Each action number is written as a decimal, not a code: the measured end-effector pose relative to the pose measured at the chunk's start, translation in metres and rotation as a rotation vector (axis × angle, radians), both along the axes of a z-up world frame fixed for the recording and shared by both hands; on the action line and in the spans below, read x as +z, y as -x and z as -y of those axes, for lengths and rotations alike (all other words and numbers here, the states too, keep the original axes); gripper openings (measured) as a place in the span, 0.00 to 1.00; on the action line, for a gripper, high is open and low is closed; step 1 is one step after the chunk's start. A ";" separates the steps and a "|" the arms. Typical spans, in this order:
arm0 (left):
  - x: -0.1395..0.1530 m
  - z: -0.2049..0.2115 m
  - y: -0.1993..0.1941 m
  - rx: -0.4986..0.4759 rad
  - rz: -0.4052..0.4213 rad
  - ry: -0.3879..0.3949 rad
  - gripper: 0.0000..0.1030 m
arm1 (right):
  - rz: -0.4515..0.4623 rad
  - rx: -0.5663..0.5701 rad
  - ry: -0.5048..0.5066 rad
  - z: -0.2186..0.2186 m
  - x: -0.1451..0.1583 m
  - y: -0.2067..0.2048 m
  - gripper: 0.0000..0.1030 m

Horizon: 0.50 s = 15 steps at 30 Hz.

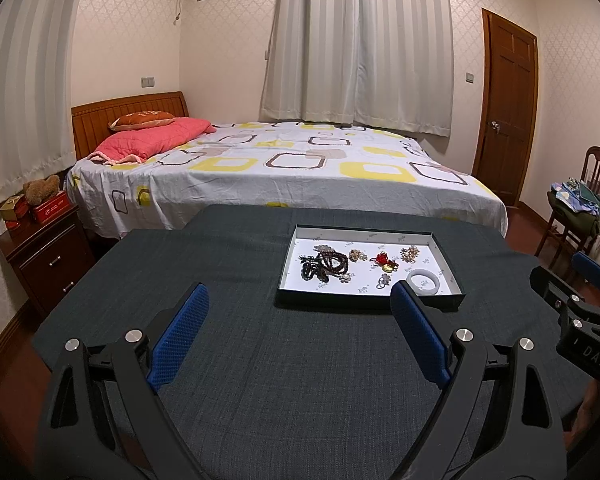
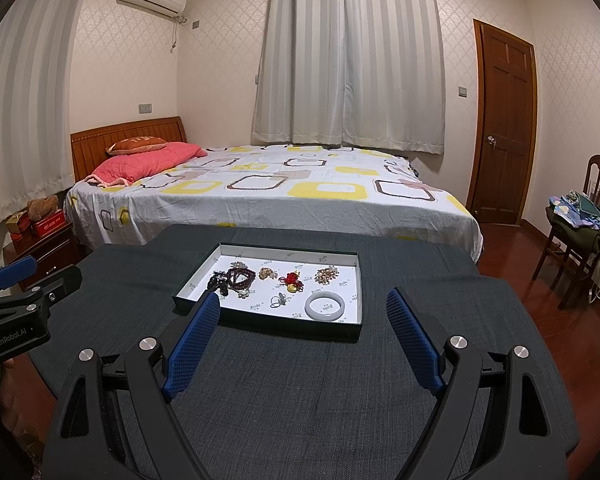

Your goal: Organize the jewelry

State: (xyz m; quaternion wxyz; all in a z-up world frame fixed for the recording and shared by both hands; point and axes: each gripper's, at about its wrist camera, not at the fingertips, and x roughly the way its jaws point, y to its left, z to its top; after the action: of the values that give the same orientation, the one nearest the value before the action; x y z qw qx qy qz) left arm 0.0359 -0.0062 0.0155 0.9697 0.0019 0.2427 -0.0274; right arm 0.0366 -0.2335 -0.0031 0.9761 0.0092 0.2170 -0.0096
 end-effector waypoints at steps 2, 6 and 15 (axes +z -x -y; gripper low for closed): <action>0.000 0.000 0.000 0.002 0.001 0.001 0.87 | 0.000 -0.001 0.001 -0.001 0.000 0.000 0.80; 0.000 0.000 0.000 0.001 0.001 0.000 0.87 | -0.002 -0.001 -0.001 0.000 0.000 0.000 0.80; -0.001 0.000 0.000 -0.003 -0.004 0.000 0.87 | -0.003 0.000 0.000 0.001 -0.001 0.000 0.80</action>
State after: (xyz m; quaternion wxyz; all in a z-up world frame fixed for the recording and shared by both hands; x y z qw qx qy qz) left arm 0.0362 -0.0057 0.0149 0.9692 0.0023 0.2447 -0.0289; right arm 0.0363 -0.2341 -0.0041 0.9757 0.0094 0.2187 -0.0097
